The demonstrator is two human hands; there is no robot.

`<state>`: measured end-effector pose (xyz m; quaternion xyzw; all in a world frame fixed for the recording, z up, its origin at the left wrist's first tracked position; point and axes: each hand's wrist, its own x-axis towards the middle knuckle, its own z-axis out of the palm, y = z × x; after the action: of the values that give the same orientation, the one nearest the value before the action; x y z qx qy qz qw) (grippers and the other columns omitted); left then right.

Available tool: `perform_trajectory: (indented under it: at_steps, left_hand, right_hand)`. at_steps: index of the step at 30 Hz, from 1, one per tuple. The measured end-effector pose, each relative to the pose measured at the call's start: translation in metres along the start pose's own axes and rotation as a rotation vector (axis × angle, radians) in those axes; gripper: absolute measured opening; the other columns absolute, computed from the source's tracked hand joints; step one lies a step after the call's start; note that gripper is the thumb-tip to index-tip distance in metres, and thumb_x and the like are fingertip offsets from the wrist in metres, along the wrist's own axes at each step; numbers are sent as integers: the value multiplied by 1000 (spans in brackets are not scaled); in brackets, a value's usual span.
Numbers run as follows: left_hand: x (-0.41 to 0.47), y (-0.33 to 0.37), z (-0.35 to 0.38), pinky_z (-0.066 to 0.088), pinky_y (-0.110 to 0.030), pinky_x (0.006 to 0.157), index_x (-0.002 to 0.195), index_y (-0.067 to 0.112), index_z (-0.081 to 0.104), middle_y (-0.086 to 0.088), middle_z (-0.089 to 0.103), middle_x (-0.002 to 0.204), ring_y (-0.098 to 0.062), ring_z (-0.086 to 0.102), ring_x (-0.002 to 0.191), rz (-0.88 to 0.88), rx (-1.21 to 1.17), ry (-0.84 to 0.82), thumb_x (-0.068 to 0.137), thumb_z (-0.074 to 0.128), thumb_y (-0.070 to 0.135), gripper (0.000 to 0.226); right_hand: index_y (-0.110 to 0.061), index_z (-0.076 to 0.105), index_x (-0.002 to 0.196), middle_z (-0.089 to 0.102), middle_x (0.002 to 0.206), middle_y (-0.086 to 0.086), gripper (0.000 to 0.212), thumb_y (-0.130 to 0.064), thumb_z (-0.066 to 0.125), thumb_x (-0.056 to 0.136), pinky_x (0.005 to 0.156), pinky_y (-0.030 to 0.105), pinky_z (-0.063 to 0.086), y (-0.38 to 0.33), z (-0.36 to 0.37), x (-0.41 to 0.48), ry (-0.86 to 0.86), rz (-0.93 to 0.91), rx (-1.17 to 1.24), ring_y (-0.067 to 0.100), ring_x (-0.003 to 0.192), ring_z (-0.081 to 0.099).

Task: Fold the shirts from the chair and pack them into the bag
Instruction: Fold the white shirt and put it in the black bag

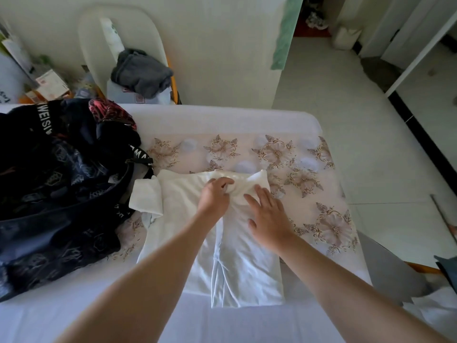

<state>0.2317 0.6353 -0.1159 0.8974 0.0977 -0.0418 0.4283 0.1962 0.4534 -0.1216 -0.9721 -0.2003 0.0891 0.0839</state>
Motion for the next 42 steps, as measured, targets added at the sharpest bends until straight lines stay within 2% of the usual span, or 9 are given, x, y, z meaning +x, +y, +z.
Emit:
perform_trajectory:
  at_steps: [5,11,16,22,29,33,36,38,42]
  left_hand:
    - [11,7,-6,35,-2,82,107,16,73,1,62,100,-3,54,87,235,-68,233,77,60,-11,43]
    - [-7,-34,-17,40,-42,102,141,21,48,-9,50,129,-30,46,115,95,229,94,86,67,9,60]
    - [-69,-37,-18,46,-36,82,107,19,54,-3,64,101,-28,61,94,2,323,3,93,56,38,24]
    - [-131,-30,-15,44,-32,82,100,24,66,0,71,99,-24,65,100,-36,721,-189,90,42,59,44]
    - [-156,-13,-27,49,-35,61,99,16,45,-10,58,87,-33,59,77,-297,39,-27,102,38,38,23]
    - [-166,-37,-25,47,-39,82,116,12,42,-13,60,113,-35,60,105,-192,516,-110,101,42,31,24]
    - [-166,-36,-19,43,-36,90,121,16,49,-4,52,119,-28,53,112,131,496,3,89,51,10,33]
    - [-162,-31,-16,40,-39,101,132,23,51,-2,47,135,-28,45,126,329,588,-3,88,56,18,45]
    - [-162,-39,-12,6,-52,121,156,40,8,2,-9,165,-28,-8,151,97,742,-369,93,46,59,76]
  right_hand:
    - [-19,20,158,12,164,17,66,-36,37,97,121,53,19,12,1,22,64,16,15,36,151,14]
    - [-22,6,159,-4,165,17,63,-39,29,102,122,53,7,11,3,35,-148,106,-54,36,152,-1]
    - [-15,20,158,4,166,16,64,-32,41,99,122,50,9,-11,7,5,4,25,17,34,153,4]
    - [-20,40,148,25,162,10,54,-37,33,97,116,49,31,-24,22,-55,11,-142,23,29,148,27]
    - [-18,25,157,19,164,14,71,-50,15,94,119,47,22,-28,16,-85,-90,-53,-42,31,150,21]
    - [-17,10,159,-3,166,14,77,-53,16,92,123,48,10,-28,18,-93,-201,-38,-113,29,154,-1]
    - [-20,2,159,-6,166,14,72,-45,33,100,123,47,4,-33,15,-97,-204,-71,-154,29,153,-6]
    - [-25,1,159,-8,166,9,73,-54,21,95,122,45,3,-33,13,-100,-224,-90,-142,26,153,-7]
    - [-36,24,154,8,166,1,80,-68,15,81,120,48,20,-19,9,-102,-235,-73,-86,20,152,10]
